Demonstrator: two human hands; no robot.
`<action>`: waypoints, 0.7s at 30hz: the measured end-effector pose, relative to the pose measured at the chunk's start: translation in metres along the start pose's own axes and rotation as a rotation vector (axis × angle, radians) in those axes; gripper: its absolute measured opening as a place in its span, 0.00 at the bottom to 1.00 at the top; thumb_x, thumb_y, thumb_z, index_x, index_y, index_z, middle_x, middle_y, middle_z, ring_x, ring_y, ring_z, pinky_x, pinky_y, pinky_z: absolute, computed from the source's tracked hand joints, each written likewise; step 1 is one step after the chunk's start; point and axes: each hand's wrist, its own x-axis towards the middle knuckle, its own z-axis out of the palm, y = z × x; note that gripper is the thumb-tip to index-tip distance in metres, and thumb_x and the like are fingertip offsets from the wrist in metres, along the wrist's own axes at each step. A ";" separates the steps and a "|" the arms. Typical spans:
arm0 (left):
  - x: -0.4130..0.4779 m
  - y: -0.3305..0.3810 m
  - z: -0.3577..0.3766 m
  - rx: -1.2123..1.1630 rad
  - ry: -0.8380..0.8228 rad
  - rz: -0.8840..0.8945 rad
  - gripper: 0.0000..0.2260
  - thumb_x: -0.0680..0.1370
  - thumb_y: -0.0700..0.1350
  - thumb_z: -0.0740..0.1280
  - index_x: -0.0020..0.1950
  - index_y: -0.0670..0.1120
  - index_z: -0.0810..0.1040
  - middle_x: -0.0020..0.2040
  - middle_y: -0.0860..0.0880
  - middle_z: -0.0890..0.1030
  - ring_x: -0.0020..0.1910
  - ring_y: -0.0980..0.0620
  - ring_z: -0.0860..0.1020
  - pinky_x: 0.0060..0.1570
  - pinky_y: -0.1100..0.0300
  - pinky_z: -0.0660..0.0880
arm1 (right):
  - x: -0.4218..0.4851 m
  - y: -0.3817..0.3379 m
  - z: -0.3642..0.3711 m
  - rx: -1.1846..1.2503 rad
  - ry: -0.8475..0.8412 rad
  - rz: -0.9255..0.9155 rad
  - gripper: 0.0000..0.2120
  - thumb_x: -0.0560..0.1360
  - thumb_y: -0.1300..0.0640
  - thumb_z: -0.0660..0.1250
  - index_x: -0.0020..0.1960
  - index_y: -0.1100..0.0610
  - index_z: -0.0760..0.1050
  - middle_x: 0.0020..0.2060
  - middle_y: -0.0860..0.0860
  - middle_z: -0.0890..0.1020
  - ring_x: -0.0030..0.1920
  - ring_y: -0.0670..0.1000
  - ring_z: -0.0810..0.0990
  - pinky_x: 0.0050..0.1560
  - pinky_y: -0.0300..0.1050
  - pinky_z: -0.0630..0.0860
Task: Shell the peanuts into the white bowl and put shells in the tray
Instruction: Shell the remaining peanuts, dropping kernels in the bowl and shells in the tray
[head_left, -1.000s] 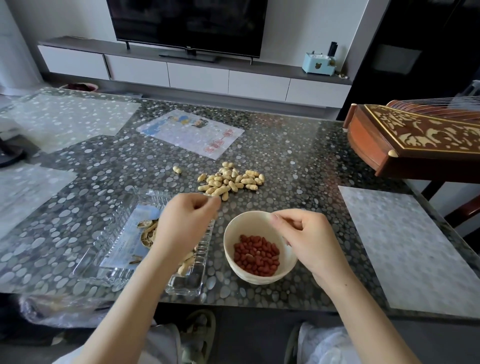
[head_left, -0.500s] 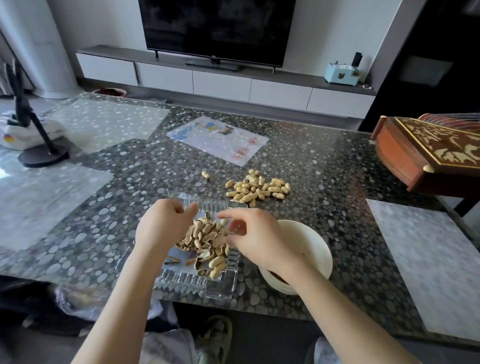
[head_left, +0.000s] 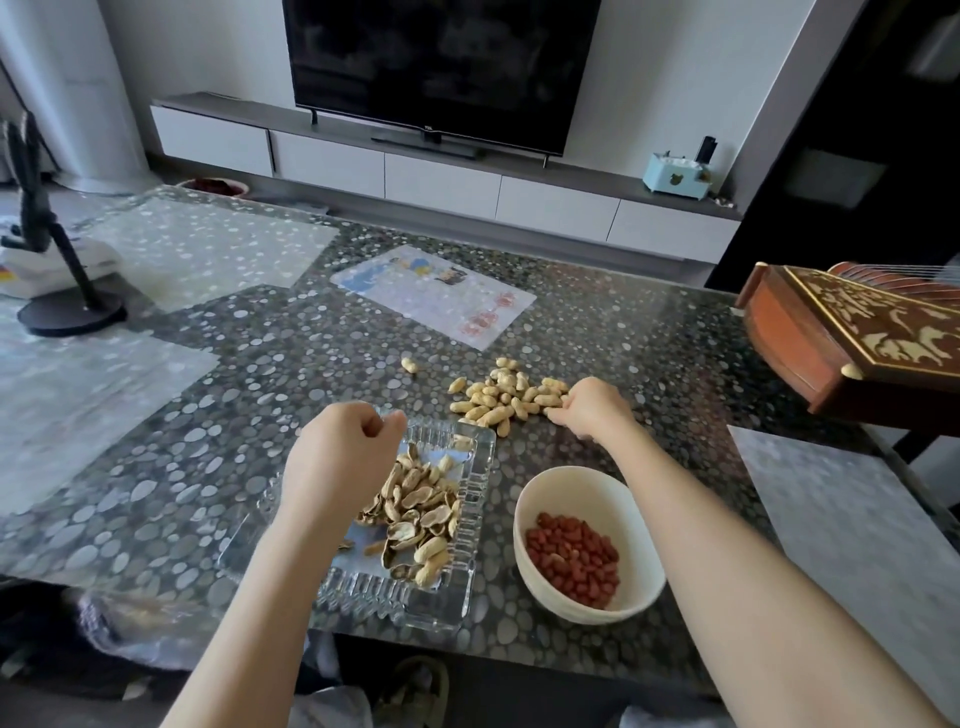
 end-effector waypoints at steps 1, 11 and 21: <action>-0.001 0.001 0.001 -0.002 0.001 0.010 0.21 0.78 0.49 0.63 0.29 0.45 0.60 0.24 0.49 0.63 0.25 0.50 0.61 0.28 0.60 0.57 | 0.002 -0.001 0.003 -0.004 0.015 -0.017 0.15 0.75 0.45 0.67 0.47 0.58 0.75 0.48 0.58 0.81 0.51 0.58 0.79 0.40 0.42 0.68; -0.010 0.016 0.014 -0.113 -0.074 0.162 0.19 0.80 0.49 0.61 0.32 0.41 0.70 0.25 0.50 0.68 0.23 0.54 0.62 0.23 0.66 0.57 | -0.053 0.011 -0.015 0.606 -0.009 -0.254 0.07 0.72 0.64 0.71 0.39 0.59 0.74 0.35 0.54 0.81 0.34 0.48 0.78 0.39 0.42 0.76; -0.055 0.055 0.038 -0.456 -0.201 0.365 0.18 0.78 0.55 0.62 0.35 0.44 0.77 0.25 0.55 0.68 0.25 0.59 0.64 0.26 0.67 0.60 | -0.191 0.022 -0.022 0.867 0.301 -0.540 0.09 0.67 0.56 0.76 0.41 0.50 0.77 0.36 0.42 0.81 0.39 0.42 0.80 0.40 0.31 0.75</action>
